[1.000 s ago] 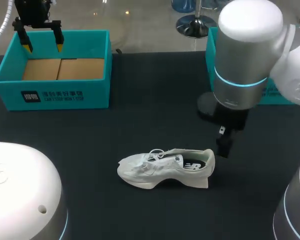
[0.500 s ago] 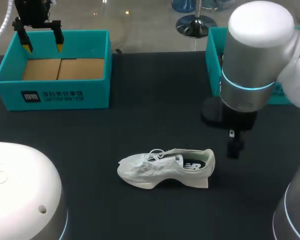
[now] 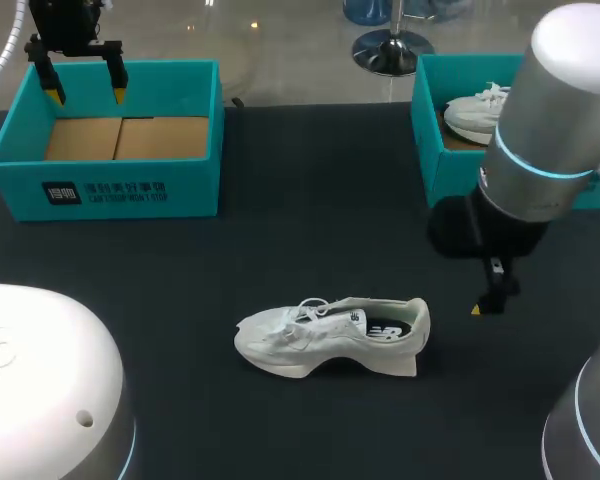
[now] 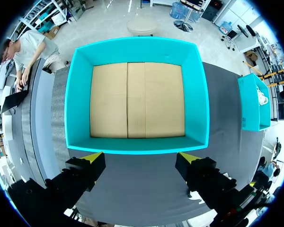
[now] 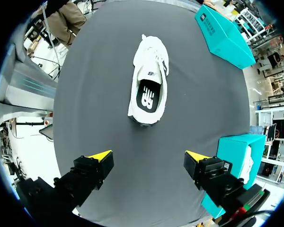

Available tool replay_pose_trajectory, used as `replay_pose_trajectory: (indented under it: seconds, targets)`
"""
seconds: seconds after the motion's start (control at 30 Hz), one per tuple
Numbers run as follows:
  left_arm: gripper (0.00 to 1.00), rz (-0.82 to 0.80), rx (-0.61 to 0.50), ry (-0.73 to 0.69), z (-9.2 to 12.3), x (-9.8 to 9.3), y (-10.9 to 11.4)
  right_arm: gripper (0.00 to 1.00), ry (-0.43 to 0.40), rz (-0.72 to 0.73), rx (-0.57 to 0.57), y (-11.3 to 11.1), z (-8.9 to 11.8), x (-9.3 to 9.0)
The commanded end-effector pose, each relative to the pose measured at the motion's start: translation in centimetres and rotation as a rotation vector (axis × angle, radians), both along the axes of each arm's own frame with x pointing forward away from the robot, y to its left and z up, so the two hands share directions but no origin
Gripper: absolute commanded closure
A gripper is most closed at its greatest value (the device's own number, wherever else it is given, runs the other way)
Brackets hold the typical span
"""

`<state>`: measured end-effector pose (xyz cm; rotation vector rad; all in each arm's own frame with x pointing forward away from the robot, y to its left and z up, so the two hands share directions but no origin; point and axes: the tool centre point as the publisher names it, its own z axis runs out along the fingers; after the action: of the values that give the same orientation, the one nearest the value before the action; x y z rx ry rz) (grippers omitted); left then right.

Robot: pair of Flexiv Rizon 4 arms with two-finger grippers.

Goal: Take the shoe out of the shoebox, open the shoe tongue, remove and reinsert the insole, then place the shoe into the shoebox

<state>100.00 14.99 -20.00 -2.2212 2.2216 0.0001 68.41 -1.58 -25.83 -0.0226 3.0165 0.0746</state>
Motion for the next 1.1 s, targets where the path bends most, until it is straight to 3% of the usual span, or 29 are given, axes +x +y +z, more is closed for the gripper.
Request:
replay_pose_trajectory:
  seconds: [0.03, 0.3, 0.67, 0.73, 0.77, 1.1]
  targets:
    - [0.00, 0.000, 0.000, 0.000, 0.0, 0.0, 0.0, 0.00, 0.000, -0.024, 0.245, -4.5, -0.8, -1.0]
    - [0.00, 0.000, 0.000, 0.000, 0.0, 0.0, 0.0, 0.00, 0.076, -0.036, 0.288, -4.1, -0.7, 0.5]
    - [0.00, 0.000, 0.000, 0.000, 0.0, 0.0, 0.0, 0.00, 0.086, 0.027, 0.406, -3.9, -1.6, 2.0]
    - [0.00, 0.000, 0.000, 0.000, 0.0, 0.0, 0.0, 0.00, 0.080, 0.018, 0.376, -3.9, -1.5, 2.1]
    - [0.00, 0.000, 0.000, 0.000, 0.0, 0.0, 0.0, 0.00, 0.068, -0.014, 0.305, -3.8, -1.3, 2.1]
    - [0.00, 0.000, 0.000, 0.000, 0.0, 0.0, 0.0, 0.00, 0.068, -0.014, 0.305, -3.8, -1.3, 2.1]
